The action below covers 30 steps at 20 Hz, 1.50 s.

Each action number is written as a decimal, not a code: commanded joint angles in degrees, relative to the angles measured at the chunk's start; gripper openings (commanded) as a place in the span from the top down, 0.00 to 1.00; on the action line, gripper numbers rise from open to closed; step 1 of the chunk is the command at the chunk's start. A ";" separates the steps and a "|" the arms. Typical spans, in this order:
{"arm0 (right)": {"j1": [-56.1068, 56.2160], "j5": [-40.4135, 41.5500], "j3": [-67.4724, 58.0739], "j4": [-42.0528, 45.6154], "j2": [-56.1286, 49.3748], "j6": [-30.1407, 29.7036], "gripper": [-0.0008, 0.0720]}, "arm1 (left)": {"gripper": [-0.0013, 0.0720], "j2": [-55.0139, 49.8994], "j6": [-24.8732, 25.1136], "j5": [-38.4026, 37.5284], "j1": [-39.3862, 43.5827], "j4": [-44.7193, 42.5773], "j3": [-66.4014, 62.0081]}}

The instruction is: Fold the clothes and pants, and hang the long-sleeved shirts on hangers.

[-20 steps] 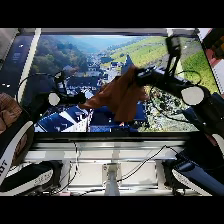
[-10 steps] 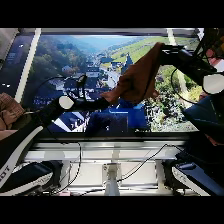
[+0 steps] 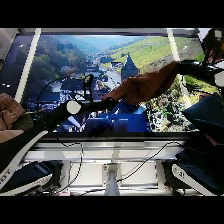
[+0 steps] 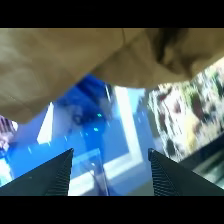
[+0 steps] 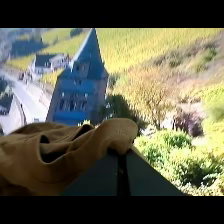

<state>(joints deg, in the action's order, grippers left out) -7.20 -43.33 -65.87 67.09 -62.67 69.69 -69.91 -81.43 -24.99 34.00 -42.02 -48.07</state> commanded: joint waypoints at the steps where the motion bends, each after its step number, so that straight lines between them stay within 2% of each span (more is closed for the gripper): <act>1: 0.46 -5.27 -0.07 0.74 -0.85 -0.33 0.97 | 0.30 -0.04 0.09 1.03 -2.38 -0.28 0.00; 7: 1.60 -4.74 0.04 2.36 -3.17 -0.26 0.97 | 0.30 -4.79 0.04 1.31 -5.05 -2.51 0.00; 15: 1.60 -2.91 0.57 3.45 -3.80 -0.28 0.97 | 0.30 -13.53 -0.39 11.39 -5.07 -1.33 -0.09; 25: 1.60 -2.25 0.57 3.23 -3.78 -0.26 0.97 | 0.29 -18.86 -0.44 11.23 -5.22 -0.74 -5.77; 26: 1.60 -2.25 0.57 3.23 -3.76 -0.26 0.97 | 0.27 -19.43 -0.39 10.29 -5.35 -0.79 -6.56; 27: 1.60 -2.27 0.57 3.23 -3.74 -0.26 0.97 | 0.20 -19.67 -0.39 9.77 -5.49 -0.81 -6.84; 28: 1.60 -2.29 0.57 3.26 -3.74 -0.26 0.97 | 0.07 -19.67 -0.37 9.25 -5.77 -1.05 -6.86; 29: 1.60 -2.29 0.57 3.26 -3.74 -0.26 0.97 | 0.03 -19.65 -0.37 8.13 -6.23 -1.38 -6.88; 30: 1.60 -2.29 0.57 3.26 -3.74 -0.26 0.97 | 0.03 -19.65 -0.35 6.45 -6.95 -1.44 -6.88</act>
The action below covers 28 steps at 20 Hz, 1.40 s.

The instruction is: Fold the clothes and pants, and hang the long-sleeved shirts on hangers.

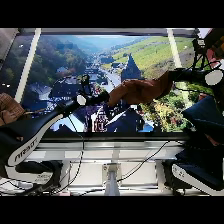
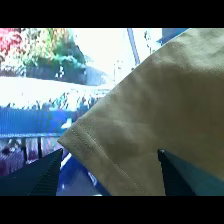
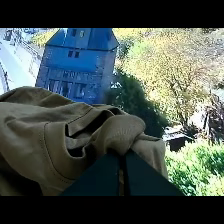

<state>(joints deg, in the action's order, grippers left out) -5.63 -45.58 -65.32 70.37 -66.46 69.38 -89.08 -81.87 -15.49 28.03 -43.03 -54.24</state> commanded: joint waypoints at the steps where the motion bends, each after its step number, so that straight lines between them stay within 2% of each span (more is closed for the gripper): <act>1: 0.02 -0.02 0.02 -0.02 0.04 0.04 0.97 | 0.03 -0.48 0.07 -4.70 -1.73 -0.44 -0.72; 7: 0.02 0.00 0.02 -0.04 0.02 0.04 0.97 | 0.03 -0.96 0.04 -7.02 -2.45 0.74 -0.72; 12: 0.02 -0.02 0.02 -0.07 0.04 0.04 0.97 | 0.03 -4.83 0.09 -6.82 -2.29 11.63 -0.74; 13: 0.02 -0.02 0.02 -0.04 0.04 0.04 0.97 | 0.07 -5.33 0.13 -6.82 -2.29 13.00 -0.79; 15: 0.02 -0.02 0.02 -0.07 0.04 0.04 0.97 | 0.33 -5.75 0.28 -6.82 -2.29 13.33 -0.87; 18: 0.02 -0.02 0.02 -0.07 0.04 0.04 0.97 | 0.36 -5.88 0.28 -6.58 -2.27 13.31 -0.98; 20: 0.02 -0.07 0.02 -0.11 0.04 0.17 0.97 | 0.70 -5.88 0.28 -5.29 -2.27 13.33 -1.07; 21: 0.02 -0.11 0.02 -0.11 0.04 0.22 0.97 | 0.77 -5.88 0.26 -4.39 -2.19 13.35 -1.27; 23: 0.02 -0.11 0.02 -0.11 0.04 0.22 0.97 | 0.83 -5.88 0.26 -1.97 -1.68 13.57 -2.21; 24: 0.02 -0.11 0.02 -0.09 0.04 0.22 0.97 | 0.95 -5.86 0.31 -0.98 -1.33 13.53 -2.91; 26: 0.02 -0.11 0.02 -0.13 0.04 0.22 0.97 | 0.95 -5.86 1.11 0.35 -0.61 13.51 -4.85; 28: 0.04 -0.13 0.02 -1.25 0.24 0.17 0.97 | 0.95 -5.49 4.76 0.28 -0.63 13.53 -7.28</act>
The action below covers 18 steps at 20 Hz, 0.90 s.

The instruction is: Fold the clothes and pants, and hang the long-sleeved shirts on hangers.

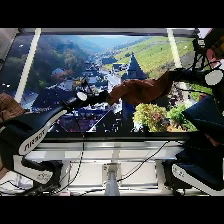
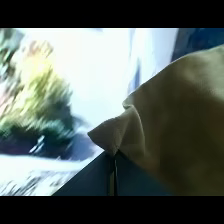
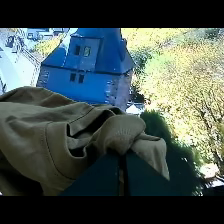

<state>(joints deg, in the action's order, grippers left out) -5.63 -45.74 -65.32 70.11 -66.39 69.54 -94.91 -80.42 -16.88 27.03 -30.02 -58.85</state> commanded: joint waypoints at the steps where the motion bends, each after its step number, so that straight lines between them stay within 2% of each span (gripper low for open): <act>1: 0.09 0.13 0.00 -2.03 0.48 0.02 0.97 | 0.95 0.96 5.16 1.68 0.37 0.50 -3.93; 5: 0.09 0.00 -2.51 -4.90 2.62 0.04 0.97 | 0.95 7.23 14.21 1.73 -1.46 0.46 -7.43; 7: 0.09 -0.98 -4.96 -5.51 4.46 0.04 0.97 | 0.95 12.52 16.68 1.84 -3.28 -0.57 -7.91; 12: 0.15 -3.67 -11.30 -8.22 10.78 -0.02 0.97 | 0.95 29.29 16.83 7.76 -7.19 -8.81 -7.91; 15: 3.58 -5.79 -14.01 -11.37 15.06 -0.07 0.97 | 0.95 38.95 16.81 16.92 -7.26 -15.08 -7.93; 18: 12.72 -5.84 -16.31 -12.22 18.21 -0.13 0.97 | 0.95 46.42 16.83 24.72 -7.26 -15.21 -8.02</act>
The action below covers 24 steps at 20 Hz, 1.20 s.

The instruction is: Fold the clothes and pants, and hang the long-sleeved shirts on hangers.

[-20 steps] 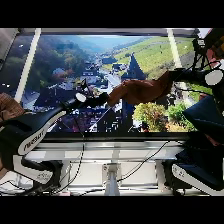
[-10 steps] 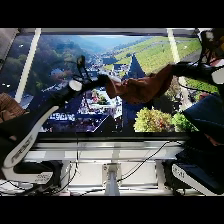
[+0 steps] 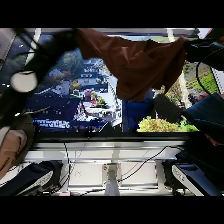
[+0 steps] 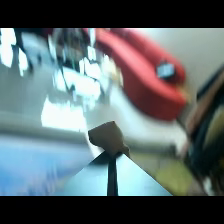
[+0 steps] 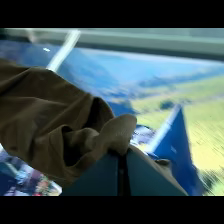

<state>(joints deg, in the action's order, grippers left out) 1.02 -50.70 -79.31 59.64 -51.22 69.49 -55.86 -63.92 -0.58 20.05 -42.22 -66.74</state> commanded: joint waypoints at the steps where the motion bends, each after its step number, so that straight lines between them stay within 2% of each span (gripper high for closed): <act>1: 9.60 -0.72 -3.61 -1.66 3.58 -0.09 0.97 | 0.95 9.11 0.33 9.18 -0.28 -3.02 -0.28; 5: 19.15 1.40 -8.41 1.38 3.85 0.13 0.97 | 0.95 11.17 0.33 9.16 -0.28 -3.04 -3.58; 9: 20.90 4.85 -9.31 4.07 3.67 0.48 0.97 | 0.95 7.37 0.31 8.41 -0.26 -2.97 -5.99; 15: 20.76 1.79 -4.35 21.16 -0.22 10.29 0.97 | 0.95 -8.83 0.28 -5.99 1.33 -2.78 -5.97; 18: 20.37 0.83 3.13 33.00 -4.11 17.11 0.97 | 0.95 -18.60 0.26 -6.78 3.96 -2.78 -5.99; 24: 9.88 1.95 13.79 34.16 -11.69 18.53 0.97 | 0.95 -28.00 0.28 -7.69 5.64 -2.80 -5.97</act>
<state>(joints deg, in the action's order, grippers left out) 15.31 -49.39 -70.02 91.20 -59.75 86.41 -79.64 -63.64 -6.96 25.12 -45.12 -72.66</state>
